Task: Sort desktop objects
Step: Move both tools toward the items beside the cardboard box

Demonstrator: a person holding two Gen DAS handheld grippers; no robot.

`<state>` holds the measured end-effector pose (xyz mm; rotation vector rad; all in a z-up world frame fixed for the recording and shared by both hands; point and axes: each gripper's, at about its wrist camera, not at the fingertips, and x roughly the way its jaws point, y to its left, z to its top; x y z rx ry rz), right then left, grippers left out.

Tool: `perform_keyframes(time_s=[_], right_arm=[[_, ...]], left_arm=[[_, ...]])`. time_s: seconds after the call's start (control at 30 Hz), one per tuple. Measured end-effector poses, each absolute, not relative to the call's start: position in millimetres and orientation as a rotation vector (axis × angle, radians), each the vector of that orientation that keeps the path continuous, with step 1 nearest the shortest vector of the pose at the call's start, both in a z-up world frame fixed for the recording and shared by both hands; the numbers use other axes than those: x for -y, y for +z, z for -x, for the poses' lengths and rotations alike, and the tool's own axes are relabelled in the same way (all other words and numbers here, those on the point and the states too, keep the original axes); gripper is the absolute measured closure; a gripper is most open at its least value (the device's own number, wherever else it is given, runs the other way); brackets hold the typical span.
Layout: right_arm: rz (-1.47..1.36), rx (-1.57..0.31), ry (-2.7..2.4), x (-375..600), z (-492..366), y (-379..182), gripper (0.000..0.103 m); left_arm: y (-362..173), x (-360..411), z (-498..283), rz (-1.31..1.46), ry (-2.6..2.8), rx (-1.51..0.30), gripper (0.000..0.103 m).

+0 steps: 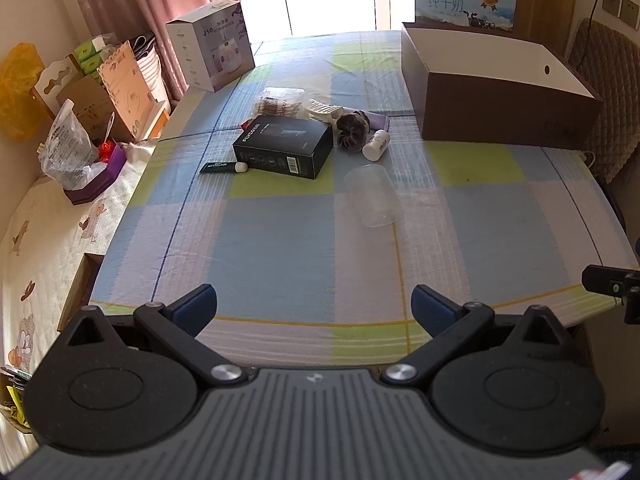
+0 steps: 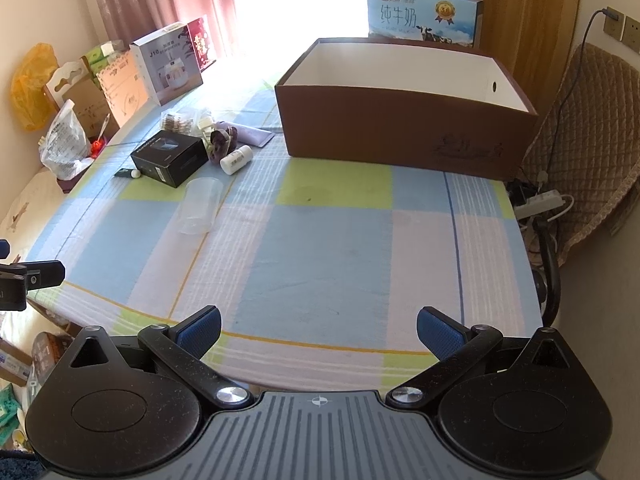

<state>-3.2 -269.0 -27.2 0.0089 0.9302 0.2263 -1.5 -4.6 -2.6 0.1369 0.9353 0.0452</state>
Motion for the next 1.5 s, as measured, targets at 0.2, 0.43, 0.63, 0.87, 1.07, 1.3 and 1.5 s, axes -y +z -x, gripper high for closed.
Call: perform_keyframes(time_s=[0.2, 0.43, 0.63, 0.87, 1.07, 1.3, 1.5], right_arm=[[-0.002, -0.936, 0.231, 259.4, -1.2, -27.2, 0.002], [0.001, -0.946, 0.226, 251.3, -5.1, -28.7, 0.002], [-0.003, -0.949, 0.226, 248.4, -8.1, -29.3, 0.002], [-0.009, -0.948, 0.228, 242.9, -13.8, -28.8, 0.002], [-0.018, -0.940, 0.235, 235.4, -20.5, -27.8, 0.002], [-0.024, -0.935, 0.237, 223.5, -28.6, -27.8, 0.002], [-0.032, -0.932, 0.230, 214.8, -36.5, -28.3, 0.002]], left_arm=[[-3.7, -4.5, -2.1, -0.128, 0.050, -0.940, 0.001], [-7.1, -13.8, -4.0, -0.117, 0.054, -0.949, 0.001], [-7.6, -16.8, -5.7, -0.113, 0.057, -0.951, 0.001], [-8.4, -20.6, -9.9, -0.112, 0.060, -0.957, 0.001], [-8.9, -28.9, -16.1, -0.113, 0.061, -0.960, 0.001], [-6.9, -38.6, -22.8, -0.110, 0.059, -0.963, 0.001], [-6.6, -51.3, -33.2, -0.104, 0.051, -0.966, 0.001]])
